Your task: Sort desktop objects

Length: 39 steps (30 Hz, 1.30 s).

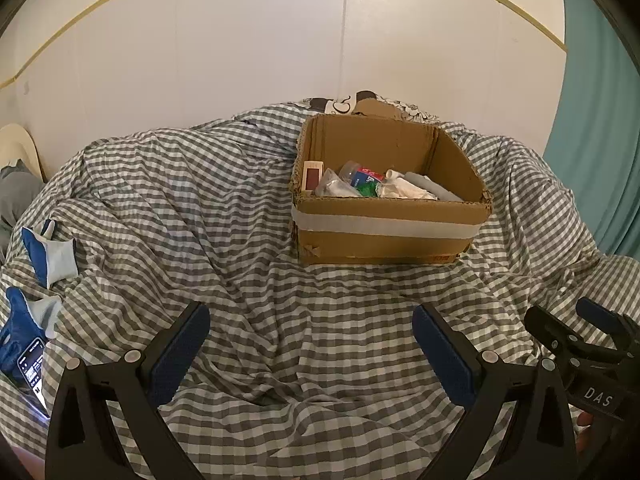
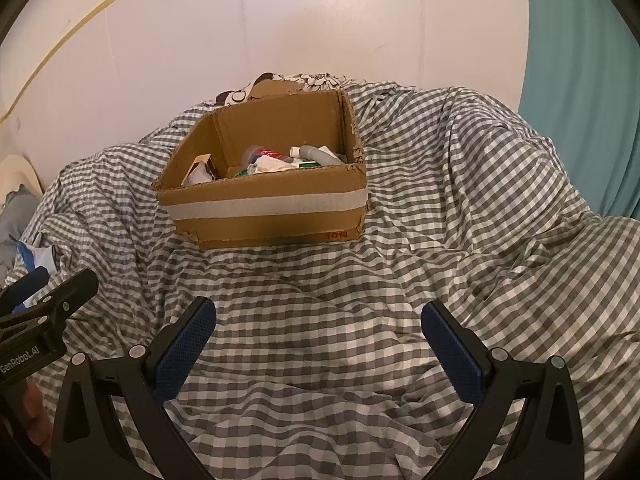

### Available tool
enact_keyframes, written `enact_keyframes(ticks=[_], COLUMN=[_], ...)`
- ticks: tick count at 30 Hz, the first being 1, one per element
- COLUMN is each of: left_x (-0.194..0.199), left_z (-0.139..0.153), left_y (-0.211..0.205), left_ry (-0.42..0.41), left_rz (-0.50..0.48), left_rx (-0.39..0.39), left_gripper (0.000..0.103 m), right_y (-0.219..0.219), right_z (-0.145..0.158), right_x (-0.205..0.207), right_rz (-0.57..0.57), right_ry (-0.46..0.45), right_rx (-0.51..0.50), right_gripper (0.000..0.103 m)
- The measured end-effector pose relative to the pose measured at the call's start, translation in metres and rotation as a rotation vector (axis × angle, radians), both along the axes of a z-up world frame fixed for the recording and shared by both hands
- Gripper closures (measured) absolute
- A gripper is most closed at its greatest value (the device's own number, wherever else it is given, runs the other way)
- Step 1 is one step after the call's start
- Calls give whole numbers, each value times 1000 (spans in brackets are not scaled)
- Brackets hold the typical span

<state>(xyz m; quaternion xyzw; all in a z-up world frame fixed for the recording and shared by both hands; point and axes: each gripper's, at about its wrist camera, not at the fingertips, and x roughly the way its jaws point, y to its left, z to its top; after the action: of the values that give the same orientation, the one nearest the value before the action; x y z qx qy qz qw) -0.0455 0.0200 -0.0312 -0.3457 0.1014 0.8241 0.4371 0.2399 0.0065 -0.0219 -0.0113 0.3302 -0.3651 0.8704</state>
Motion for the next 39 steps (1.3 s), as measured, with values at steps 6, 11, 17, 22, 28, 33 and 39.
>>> enact_keyframes(ticks=[6,11,17,22,28,33,39], left_x=[-1,-1,-1,-3,-5,-6,-12], left_z=[-2,-3,-4,-9,-11,-15,-20], left_y=[-1,-1,0,0,-1,2,12], left_ry=[-1,-2,-6,-10,-12,-8,-27], left_rz=[0,-10,-19,-34,-47,-54,-93], left_rx=[-3,-6,-7,-18,-14,-19,-1], left_gripper=[0,0,0,0,0,0,0], right_y=[0,-1,0,0,-2,-5,-12], right_z=[-1,-4,-4,-4,-6,-8,-13], right_x=[0,1,2,3,2,3,8], right_rz=[2,2,6,3,1,-2,-8], right_ry=[4,9,10,10,12,16,25], right_rx=[1,9,7,11,13,15,22], right_gripper=[0,0,0,0,0,0,0])
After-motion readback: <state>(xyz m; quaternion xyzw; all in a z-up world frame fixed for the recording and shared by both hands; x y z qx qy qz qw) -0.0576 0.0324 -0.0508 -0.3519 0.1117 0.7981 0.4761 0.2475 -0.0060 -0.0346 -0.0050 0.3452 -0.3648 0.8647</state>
